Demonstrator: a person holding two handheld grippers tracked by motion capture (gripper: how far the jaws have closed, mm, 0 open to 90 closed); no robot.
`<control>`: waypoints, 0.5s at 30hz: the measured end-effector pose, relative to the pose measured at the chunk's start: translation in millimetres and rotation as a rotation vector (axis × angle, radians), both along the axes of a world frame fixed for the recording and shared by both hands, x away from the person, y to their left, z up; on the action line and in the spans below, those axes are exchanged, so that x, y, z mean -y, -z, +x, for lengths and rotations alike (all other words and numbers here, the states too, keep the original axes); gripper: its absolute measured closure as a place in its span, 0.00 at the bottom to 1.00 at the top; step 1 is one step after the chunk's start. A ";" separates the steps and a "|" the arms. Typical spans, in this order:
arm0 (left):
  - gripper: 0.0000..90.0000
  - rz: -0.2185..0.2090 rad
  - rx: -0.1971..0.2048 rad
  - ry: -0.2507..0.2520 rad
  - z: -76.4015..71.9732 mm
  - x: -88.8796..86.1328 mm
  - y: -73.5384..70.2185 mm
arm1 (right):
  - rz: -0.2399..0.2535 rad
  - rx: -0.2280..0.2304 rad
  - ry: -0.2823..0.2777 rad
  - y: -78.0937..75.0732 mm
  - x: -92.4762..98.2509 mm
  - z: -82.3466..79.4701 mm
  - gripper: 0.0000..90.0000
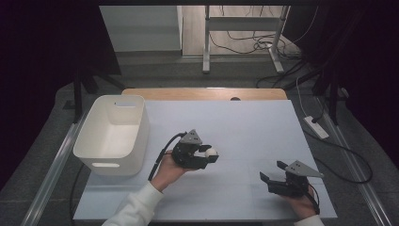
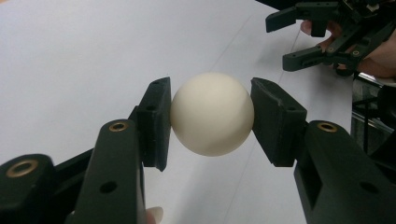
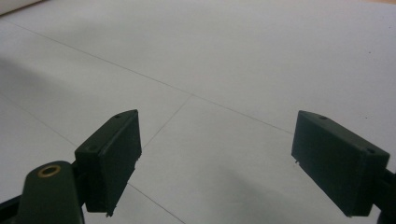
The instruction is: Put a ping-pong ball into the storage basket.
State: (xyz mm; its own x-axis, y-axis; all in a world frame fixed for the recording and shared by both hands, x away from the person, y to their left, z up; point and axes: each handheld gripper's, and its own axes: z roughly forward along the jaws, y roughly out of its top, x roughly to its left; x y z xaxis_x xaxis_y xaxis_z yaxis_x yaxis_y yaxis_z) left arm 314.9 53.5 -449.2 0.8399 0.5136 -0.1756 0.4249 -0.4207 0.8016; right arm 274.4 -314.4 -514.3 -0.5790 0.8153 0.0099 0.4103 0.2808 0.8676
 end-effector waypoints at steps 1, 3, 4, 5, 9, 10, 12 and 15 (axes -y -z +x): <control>0.56 -0.004 0.006 -0.007 0.3 -3.5 -2.2 | 0.001 0.000 0.001 -0.1 0.1 0.0 0.17; 0.56 -0.008 0.006 -0.011 0.2 -4.8 -3.1 | 0.002 0.000 0.001 -0.1 0.1 0.1 0.18; 0.56 -0.017 0.008 -0.016 0.2 -7.3 -5.3 | 0.002 0.000 0.002 -0.2 0.1 0.0 0.17; 0.56 -0.024 0.012 -0.020 0.2 -9.0 -7.1 | 0.001 0.000 0.001 -0.2 -0.1 -0.1 0.18; 0.56 -0.025 0.022 -0.029 0.7 -13.3 -11.1 | 0.000 0.001 0.000 -0.3 -0.4 -0.2 0.18; 0.56 -0.023 0.024 -0.033 0.8 -14.4 -11.9 | 0.000 0.001 0.001 -0.3 -0.3 -0.2 0.17; 0.56 -0.024 0.027 -0.037 1.2 -17.2 -13.3 | 0.001 0.001 0.002 -0.4 -0.2 -0.3 0.18; 0.56 -0.024 0.028 -0.045 1.4 -19.6 -14.5 | 0.000 0.001 0.002 -0.4 -0.2 -0.2 0.18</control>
